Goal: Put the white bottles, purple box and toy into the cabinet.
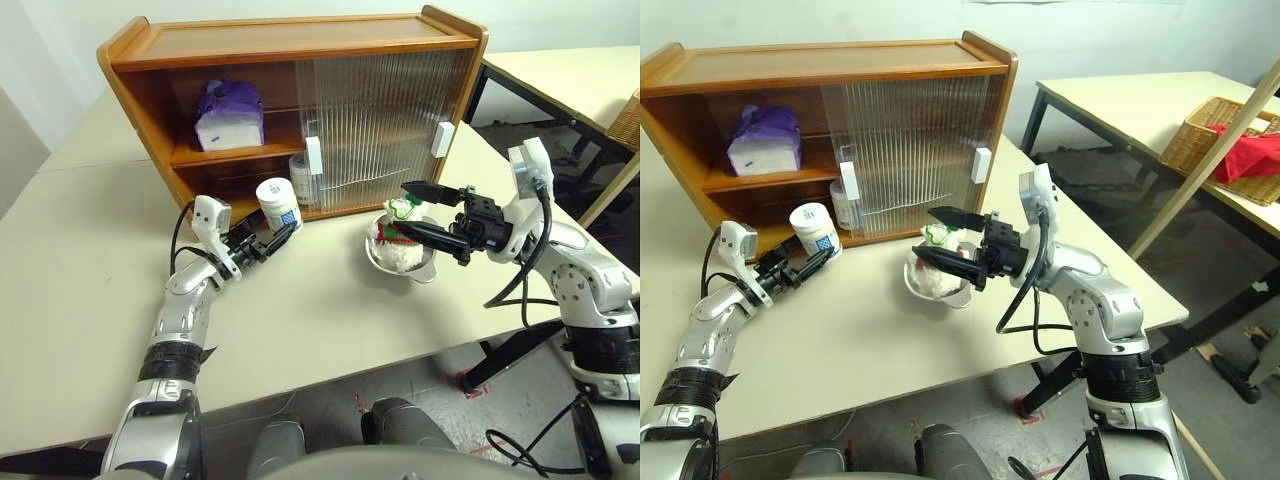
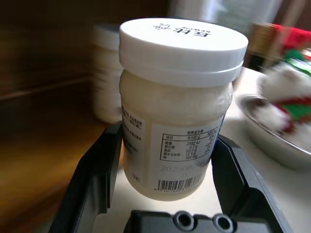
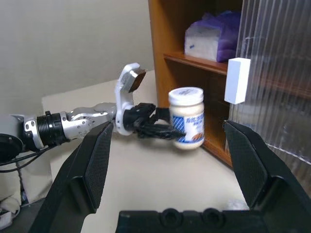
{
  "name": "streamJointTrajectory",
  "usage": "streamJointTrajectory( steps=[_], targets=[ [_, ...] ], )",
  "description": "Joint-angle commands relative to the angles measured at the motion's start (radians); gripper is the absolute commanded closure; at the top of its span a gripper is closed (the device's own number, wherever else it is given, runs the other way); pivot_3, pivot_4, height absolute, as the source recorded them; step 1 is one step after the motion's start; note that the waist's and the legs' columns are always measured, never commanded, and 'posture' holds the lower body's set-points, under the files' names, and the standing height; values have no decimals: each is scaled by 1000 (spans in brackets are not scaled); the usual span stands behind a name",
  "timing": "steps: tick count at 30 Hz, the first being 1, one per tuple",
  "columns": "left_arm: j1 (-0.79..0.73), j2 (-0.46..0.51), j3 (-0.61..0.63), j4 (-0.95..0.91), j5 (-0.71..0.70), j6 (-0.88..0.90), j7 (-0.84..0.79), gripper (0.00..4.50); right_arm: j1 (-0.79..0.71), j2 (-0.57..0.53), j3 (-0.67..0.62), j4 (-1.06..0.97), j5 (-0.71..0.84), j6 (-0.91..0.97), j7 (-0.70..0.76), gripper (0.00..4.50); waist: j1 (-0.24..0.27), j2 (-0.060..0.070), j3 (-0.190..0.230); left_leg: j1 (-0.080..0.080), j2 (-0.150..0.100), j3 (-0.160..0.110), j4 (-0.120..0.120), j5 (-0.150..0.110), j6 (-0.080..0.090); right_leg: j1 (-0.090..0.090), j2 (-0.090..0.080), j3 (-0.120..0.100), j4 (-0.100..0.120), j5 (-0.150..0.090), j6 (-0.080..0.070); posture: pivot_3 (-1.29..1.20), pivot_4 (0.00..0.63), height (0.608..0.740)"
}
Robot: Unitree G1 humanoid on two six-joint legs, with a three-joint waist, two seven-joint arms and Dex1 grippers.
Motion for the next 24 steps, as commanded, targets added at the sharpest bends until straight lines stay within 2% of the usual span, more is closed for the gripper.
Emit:
streamJointTrajectory(
  steps=[1,24],
  targets=[
    [-29,-1,30,-8,9,38,88,1416,-18,3,11,10,-8,-3,5,0,4,0,0,0,0,0,0,0,0,0,0,0,0,0,0,-119,0,740],
    [-228,-24,40,325,135,-74,387,1416,-11,4,10,-23,1,14,-22,0,19,0,0,2,0,0,2,0,1,2,0,0,0,2,1,-141,0,740]
  ],
)
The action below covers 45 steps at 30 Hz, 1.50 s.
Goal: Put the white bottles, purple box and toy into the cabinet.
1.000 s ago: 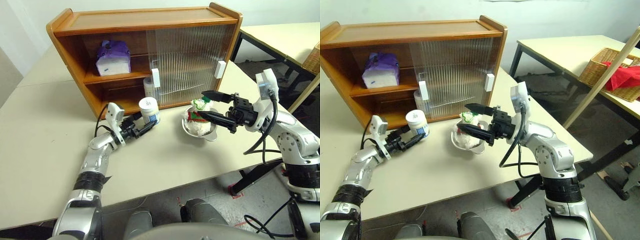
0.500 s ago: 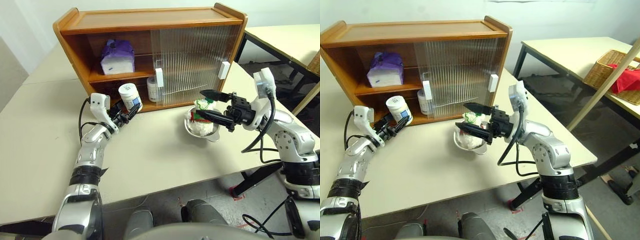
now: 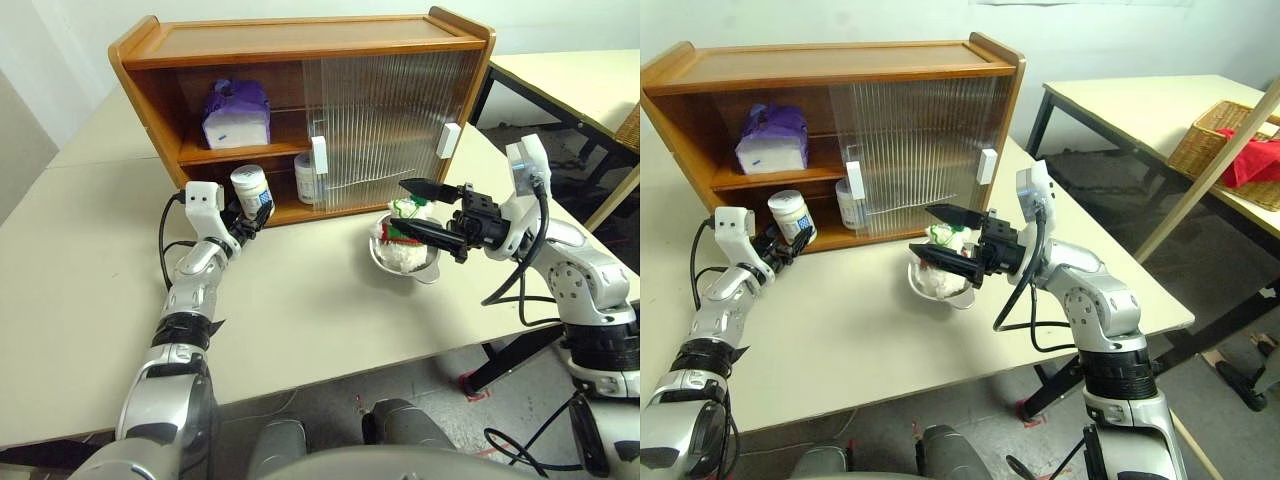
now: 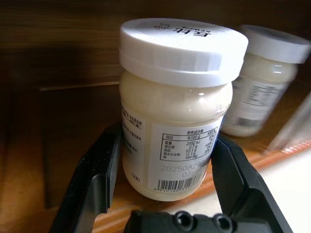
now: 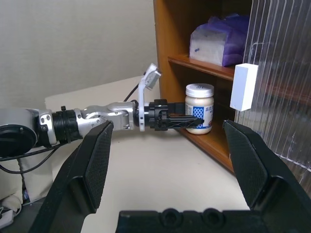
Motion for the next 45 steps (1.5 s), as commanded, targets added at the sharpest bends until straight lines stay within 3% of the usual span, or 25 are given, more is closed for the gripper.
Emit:
streamJointTrajectory(
  steps=[1,17,29,30,32,39,45],
  targets=[
    [-53,-5,9,66,30,-51,60,1416,-3,-2,5,-14,1,10,-5,0,0,0,0,0,0,0,0,0,0,0,0,0,0,0,0,-144,0,740],
    [-269,-40,-4,410,100,-164,146,1416,8,-8,-3,-11,-2,0,0,0,-4,0,0,0,0,0,1,1,2,1,0,0,0,2,3,-159,0,740],
    [-250,-25,-8,463,139,-181,171,1416,14,-14,-4,-7,-8,-11,5,0,-21,0,0,0,0,0,1,2,3,1,0,0,0,2,4,-163,0,740],
    [-248,-25,-6,465,138,-179,167,682,15,-16,-7,-8,-7,-10,4,0,-22,0,0,0,0,0,1,2,3,1,0,0,0,2,5,-163,0,740],
    [-246,-26,-6,468,140,-177,164,47,17,-19,-9,-9,-7,-12,4,0,-23,0,0,0,0,1,1,2,3,1,0,0,0,2,5,-166,0,740],
    [-224,-33,13,442,113,-192,145,19,11,-19,-5,-11,-5,-10,1,0,-27,0,0,1,0,1,1,2,4,2,0,0,0,2,5,-167,0,740],
    [-127,-34,32,314,68,-209,100,19,12,-15,2,-9,-5,-10,5,0,-31,0,0,1,0,1,1,2,4,1,0,0,0,2,5,-149,0,740]
  ],
)
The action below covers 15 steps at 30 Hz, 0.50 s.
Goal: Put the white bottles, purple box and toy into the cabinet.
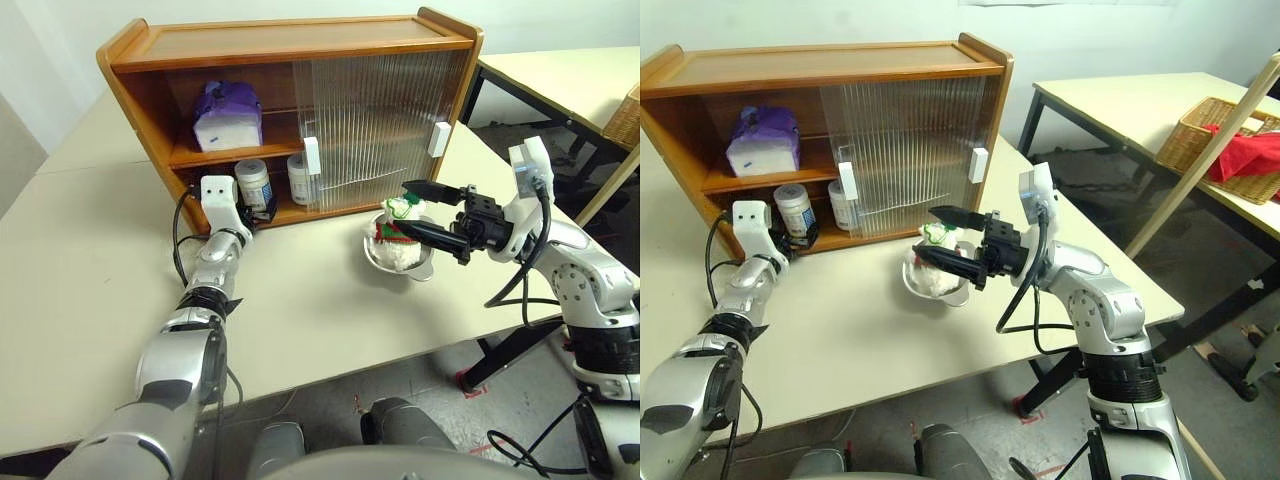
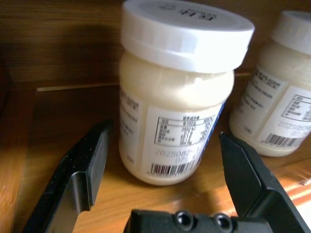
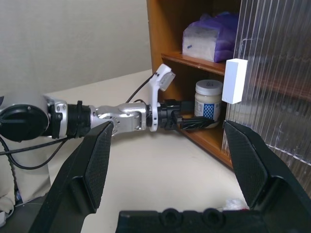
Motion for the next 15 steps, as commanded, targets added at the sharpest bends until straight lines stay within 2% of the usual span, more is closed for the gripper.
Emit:
streamJointTrajectory(
  steps=[1,9,15],
  targets=[
    [62,0,12,-94,-22,-4,-24,19,-3,0,7,-5,-5,-4,7,0,0,0,0,0,0,0,0,0,0,0,0,0,0,0,0,-149,0,740],
    [217,1,4,-406,-70,113,-81,19,-24,7,14,17,-8,-4,18,0,5,0,0,0,0,0,0,0,0,0,0,0,0,0,0,-128,0,740],
    [364,25,-42,-738,-132,275,-210,19,-26,8,16,21,-8,-3,20,0,10,0,0,0,0,0,-1,-1,-1,0,0,0,0,-1,-1,-114,0,740]
  ],
)
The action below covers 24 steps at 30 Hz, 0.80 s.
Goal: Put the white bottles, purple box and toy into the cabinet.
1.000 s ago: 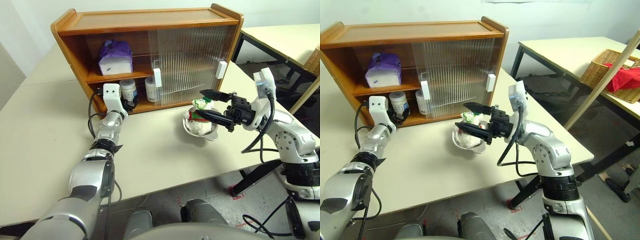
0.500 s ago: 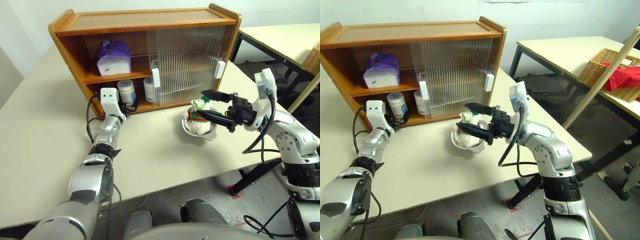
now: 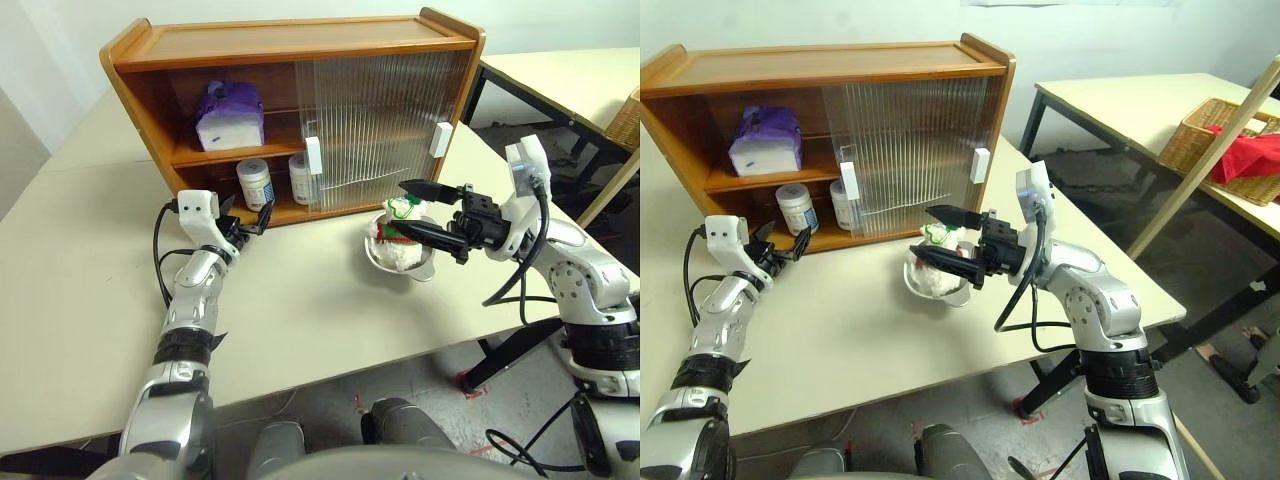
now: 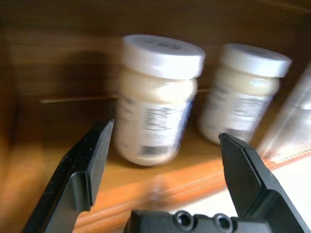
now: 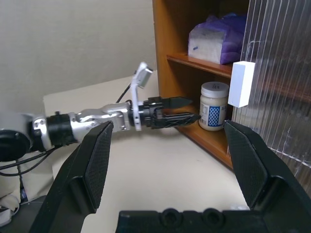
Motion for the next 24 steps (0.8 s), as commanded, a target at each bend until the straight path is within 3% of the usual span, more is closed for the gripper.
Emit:
streamJointTrajectory(
  steps=[1,5,8,13,19,24],
  targets=[
    [79,26,-51,-231,-42,127,-75,19,-11,2,7,8,-8,-2,5,0,3,0,0,0,0,0,0,0,0,0,0,0,0,0,0,-114,0,740],
    [155,19,-104,-506,-131,318,-104,19,-20,6,13,18,-10,-4,10,0,11,0,0,0,0,0,0,-1,-2,0,0,0,0,0,-1,-105,0,740],
    [165,-6,-150,-609,-152,388,-94,680,-27,10,16,24,-11,-4,10,0,21,0,0,1,0,0,0,-1,-2,0,0,0,0,0,-2,-101,0,740],
    [108,-92,-220,-669,-125,465,-4,2390,-27,12,17,15,-7,1,3,0,27,0,0,1,0,0,1,-1,-2,1,0,0,0,0,-2,-110,0,740],
    [13,-182,-291,-584,-27,451,98,4462,-14,12,12,-5,-4,5,-11,0,28,0,0,2,0,0,2,-1,-2,3,0,1,0,0,-2,-124,0,740],
    [-70,-252,-306,-467,36,413,165,4462,-9,10,10,-13,-5,5,-19,0,27,-1,0,3,0,0,3,-1,-2,4,-1,1,0,0,-2,-137,0,740]
  ],
)
